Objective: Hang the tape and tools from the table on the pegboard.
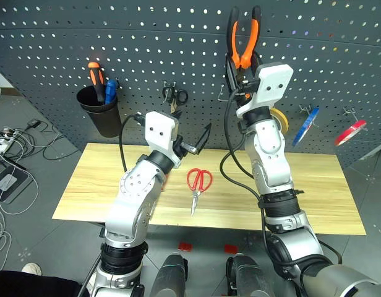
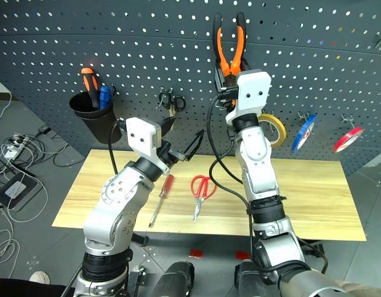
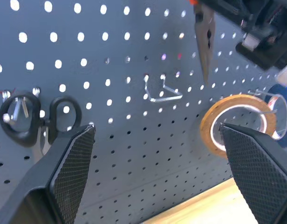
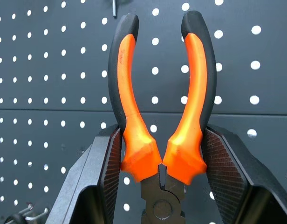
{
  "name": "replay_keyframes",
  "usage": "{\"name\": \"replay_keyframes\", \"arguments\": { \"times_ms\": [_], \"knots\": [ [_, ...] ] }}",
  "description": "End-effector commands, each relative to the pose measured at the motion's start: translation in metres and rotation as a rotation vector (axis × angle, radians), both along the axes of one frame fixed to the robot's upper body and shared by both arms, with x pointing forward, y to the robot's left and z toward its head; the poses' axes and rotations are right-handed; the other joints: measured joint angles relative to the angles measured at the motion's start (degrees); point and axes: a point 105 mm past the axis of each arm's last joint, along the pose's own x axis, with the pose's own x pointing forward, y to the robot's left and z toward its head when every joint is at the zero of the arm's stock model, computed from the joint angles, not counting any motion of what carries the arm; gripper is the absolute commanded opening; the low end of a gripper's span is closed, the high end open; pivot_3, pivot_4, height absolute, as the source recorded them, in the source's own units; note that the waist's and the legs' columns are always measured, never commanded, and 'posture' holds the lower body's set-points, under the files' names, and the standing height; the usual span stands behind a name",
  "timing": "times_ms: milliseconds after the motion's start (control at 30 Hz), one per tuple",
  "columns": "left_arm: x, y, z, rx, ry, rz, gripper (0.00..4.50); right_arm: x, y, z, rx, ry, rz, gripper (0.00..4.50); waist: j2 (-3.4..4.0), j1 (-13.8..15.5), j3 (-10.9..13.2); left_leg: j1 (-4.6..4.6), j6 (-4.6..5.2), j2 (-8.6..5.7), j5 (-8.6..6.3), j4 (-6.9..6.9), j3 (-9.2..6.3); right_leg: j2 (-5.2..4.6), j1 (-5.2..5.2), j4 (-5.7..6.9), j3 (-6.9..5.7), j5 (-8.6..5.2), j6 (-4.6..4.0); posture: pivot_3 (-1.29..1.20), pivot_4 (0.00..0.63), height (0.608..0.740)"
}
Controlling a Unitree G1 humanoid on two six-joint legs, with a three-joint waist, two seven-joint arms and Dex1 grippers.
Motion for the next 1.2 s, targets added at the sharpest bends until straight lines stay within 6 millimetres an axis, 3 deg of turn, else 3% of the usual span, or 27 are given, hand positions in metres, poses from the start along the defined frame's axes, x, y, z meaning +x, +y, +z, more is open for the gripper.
{"name": "replay_keyframes", "arguments": {
  "times_ms": [33,667,1200],
  "knots": [
    [0.001,0.001,0.013,-0.01,-0.055,-0.001,4.5,-0.007,0.003,0.02,0.04,-0.106,-0.004,2.33,0.0,0.07,0.0,0.0,0.0,0.0,0.0,0.0,0.0,0.0,0.0,0.0,0.0,0.0,0.0,0.26,0.145,0.74],
    [0.005,0.005,0.016,0.021,-0.047,0.004,4.5,0.017,0.011,0.004,0.084,-0.14,-0.127,2.33,0.0,1.43,0.01,0.02,0.02,0.0,0.01,0.02,0.0,0.0,0.0,0.05,0.02,0.0,-0.01,0.32,0.197,0.74],
    [0.006,0.006,0.019,0.027,-0.047,0.006,4.5,0.026,0.01,0.006,0.084,-0.157,-0.179,2.33,0.01,1.48,0.02,0.04,0.03,0.01,0.02,0.0,0.01,0.01,0.02,0.05,0.03,0.01,-0.02,0.33,0.21,0.74]
  ]
}}
